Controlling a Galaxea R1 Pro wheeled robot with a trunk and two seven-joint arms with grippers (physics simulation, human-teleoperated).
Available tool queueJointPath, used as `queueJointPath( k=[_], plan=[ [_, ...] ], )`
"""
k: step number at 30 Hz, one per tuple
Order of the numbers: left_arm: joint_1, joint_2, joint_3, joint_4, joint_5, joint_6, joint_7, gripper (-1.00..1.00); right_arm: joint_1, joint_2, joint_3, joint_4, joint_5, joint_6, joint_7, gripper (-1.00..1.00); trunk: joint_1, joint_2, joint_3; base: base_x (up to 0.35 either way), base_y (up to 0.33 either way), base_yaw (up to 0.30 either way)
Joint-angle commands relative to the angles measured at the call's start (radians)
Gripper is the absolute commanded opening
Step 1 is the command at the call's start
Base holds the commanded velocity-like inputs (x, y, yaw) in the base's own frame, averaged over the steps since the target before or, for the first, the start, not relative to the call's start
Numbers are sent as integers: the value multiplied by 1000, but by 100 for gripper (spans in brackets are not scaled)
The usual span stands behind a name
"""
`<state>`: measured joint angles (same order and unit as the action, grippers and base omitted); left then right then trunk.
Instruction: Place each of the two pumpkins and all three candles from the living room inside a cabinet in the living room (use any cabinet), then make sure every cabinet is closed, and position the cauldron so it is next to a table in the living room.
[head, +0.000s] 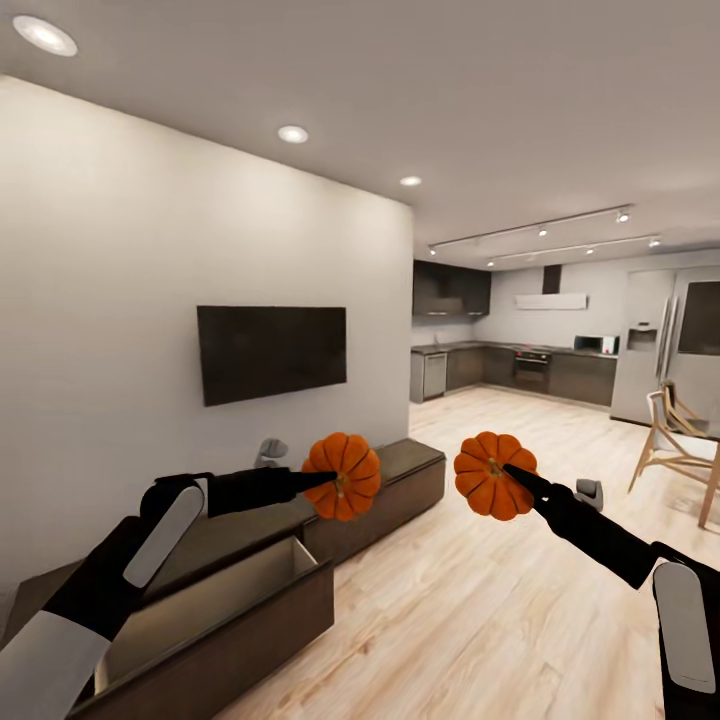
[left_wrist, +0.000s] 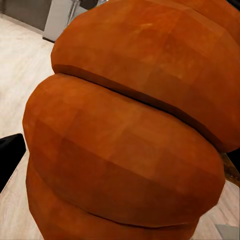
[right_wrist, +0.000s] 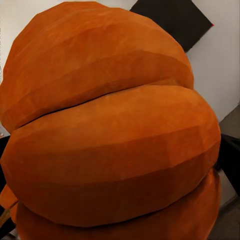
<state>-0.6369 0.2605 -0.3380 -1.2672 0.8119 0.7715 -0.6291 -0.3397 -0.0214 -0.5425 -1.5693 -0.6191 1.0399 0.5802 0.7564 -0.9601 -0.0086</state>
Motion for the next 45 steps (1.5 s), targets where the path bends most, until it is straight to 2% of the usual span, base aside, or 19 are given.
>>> queueJointPath(
  k=[1,13,19,30,36,45],
  plan=[
    [-1,0,-1,0,9,6,2,-100,-1,0,-2,0,-4,7,11,-100,1,-1,0,223,-194,209],
    [-1,-1,-1,2,9,6,2,-100,-1,0,3,-6,-3,7,5,-100,1,-1,6,80,-170,142],
    [-1,-1,-1,2,9,6,3,-100,-1,-4,45,-6,-2,7,3,-100,1,-1,0,2,-25,182],
    [-1,-1,-1,2,9,6,2,-100,-1,-5,54,-6,-2,7,3,-100,1,-1,-12,0,-2,198],
    [-1,0,-1,2,9,6,2,-100,-1,-7,77,-6,-1,7,3,-100,1,-1,-19,0,-21,199],
    [-1,0,-1,2,9,6,2,-100,-1,-8,81,-6,-1,7,3,-100,1,-1,-29,0,-219,199]
  ],
)
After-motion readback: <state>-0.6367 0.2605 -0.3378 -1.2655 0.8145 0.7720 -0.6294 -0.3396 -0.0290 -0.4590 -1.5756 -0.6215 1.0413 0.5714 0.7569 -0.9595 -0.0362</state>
